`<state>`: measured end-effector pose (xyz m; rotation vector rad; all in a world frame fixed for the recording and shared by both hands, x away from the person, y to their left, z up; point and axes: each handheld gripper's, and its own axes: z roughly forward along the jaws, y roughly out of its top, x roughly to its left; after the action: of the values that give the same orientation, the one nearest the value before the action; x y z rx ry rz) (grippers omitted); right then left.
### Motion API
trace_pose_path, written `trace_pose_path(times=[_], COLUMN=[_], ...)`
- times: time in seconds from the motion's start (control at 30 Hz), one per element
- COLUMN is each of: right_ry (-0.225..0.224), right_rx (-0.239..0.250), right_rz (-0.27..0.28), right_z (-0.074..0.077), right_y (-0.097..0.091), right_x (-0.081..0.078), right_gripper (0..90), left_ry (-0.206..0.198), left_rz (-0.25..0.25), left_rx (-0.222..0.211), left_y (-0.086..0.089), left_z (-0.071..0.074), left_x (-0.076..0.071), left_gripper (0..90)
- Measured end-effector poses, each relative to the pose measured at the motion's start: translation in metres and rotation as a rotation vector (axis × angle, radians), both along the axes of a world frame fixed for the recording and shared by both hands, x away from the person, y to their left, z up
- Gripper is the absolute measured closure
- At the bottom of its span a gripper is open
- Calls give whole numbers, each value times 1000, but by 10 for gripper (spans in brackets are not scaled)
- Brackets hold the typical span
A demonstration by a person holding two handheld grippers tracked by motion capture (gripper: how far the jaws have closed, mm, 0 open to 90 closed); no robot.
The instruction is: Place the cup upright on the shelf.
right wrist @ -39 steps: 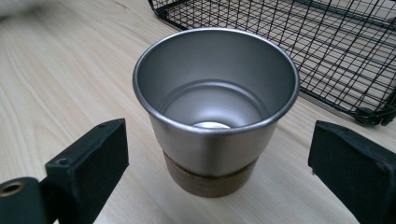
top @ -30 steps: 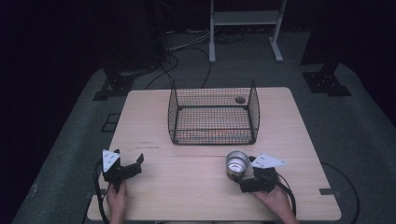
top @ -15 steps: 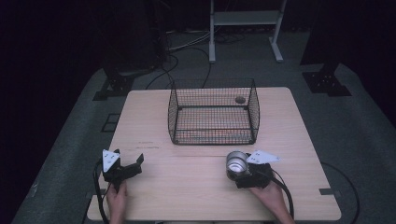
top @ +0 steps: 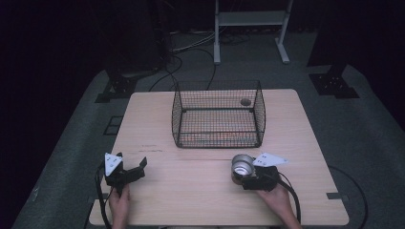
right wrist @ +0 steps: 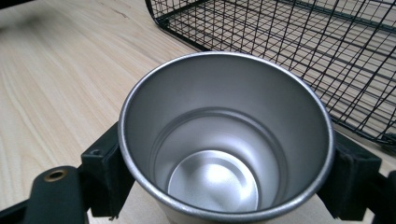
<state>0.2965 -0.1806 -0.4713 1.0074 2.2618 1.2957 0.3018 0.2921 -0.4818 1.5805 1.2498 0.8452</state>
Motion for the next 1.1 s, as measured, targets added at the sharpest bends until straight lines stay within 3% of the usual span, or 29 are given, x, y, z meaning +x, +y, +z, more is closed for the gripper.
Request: trace_pose_path(times=[0.37, 1.1], right_ry=[9, -22], right_rx=[17, 7], right_rz=[2, 79], right_z=[7, 60], right_y=[-8, -1], right_x=[0, 16], right_gripper=[178, 178], left_ry=[2, 3], left_rz=[0, 1], left_rx=[-1, 1], left_y=[0, -1], left_z=[0, 0], left_x=[0, 0], left_gripper=[0, 0])
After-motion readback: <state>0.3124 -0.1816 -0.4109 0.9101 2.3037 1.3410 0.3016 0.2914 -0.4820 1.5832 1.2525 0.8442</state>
